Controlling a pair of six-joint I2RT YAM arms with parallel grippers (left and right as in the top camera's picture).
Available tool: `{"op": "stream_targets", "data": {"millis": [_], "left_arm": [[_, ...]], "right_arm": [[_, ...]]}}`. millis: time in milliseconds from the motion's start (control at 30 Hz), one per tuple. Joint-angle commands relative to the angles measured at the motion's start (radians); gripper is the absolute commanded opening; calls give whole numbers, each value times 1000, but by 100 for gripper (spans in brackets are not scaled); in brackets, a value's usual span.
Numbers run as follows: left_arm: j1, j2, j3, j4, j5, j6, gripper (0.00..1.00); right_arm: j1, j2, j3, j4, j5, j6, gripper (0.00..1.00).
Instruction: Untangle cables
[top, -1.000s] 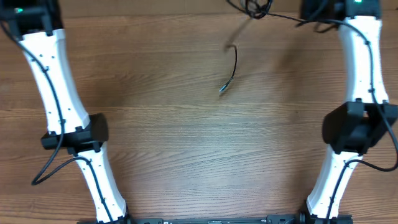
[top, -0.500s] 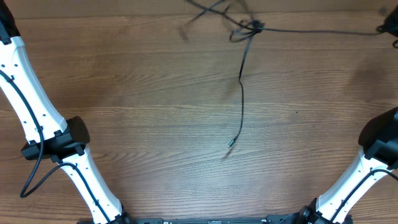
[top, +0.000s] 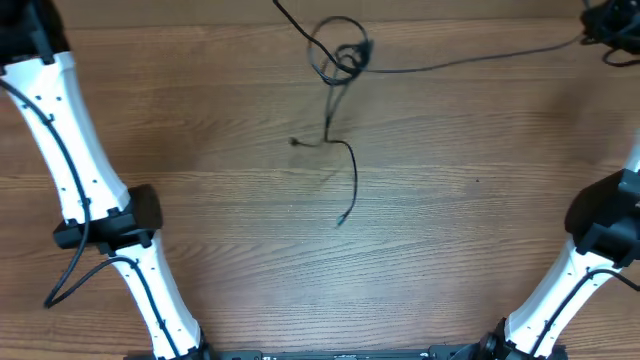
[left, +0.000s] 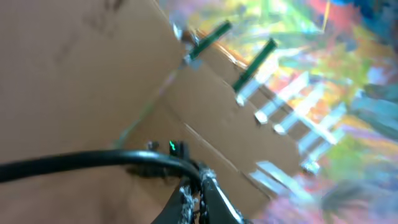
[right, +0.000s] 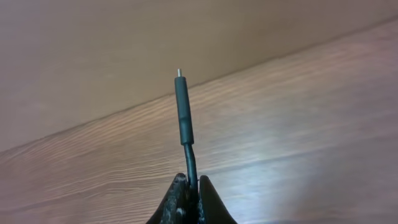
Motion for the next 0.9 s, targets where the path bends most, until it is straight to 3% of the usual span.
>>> {"op": "stream_targets", "data": {"millis": [0, 133, 200, 267, 433, 600, 867], "left_arm": [[-54, -45, 19, -397, -208, 922, 4], [-103, -45, 19, -1158, -678, 1356, 4], [-132, -44, 14, -1414, -961, 1430, 4], [-150, -45, 14, -1577, -1150, 1469, 4], [-119, -85, 16, -1876, -1529, 1488, 4], [5, -173, 16, -2033, -1573, 1453, 4], [126, -389, 16, -2135, -1842, 1513, 4]], "right_arm": [[57, -88, 13, 10, -25, -2, 4], [74, -96, 13, 3, -26, -2, 4], [76, -98, 13, 0, -26, -1, 4], [76, -98, 13, 4, -25, -1, 4], [71, -99, 13, 17, 23, -2, 4], [18, -99, 13, 3, 270, -55, 4], [-244, -156, 13, 0, 277, -54, 4]]}}
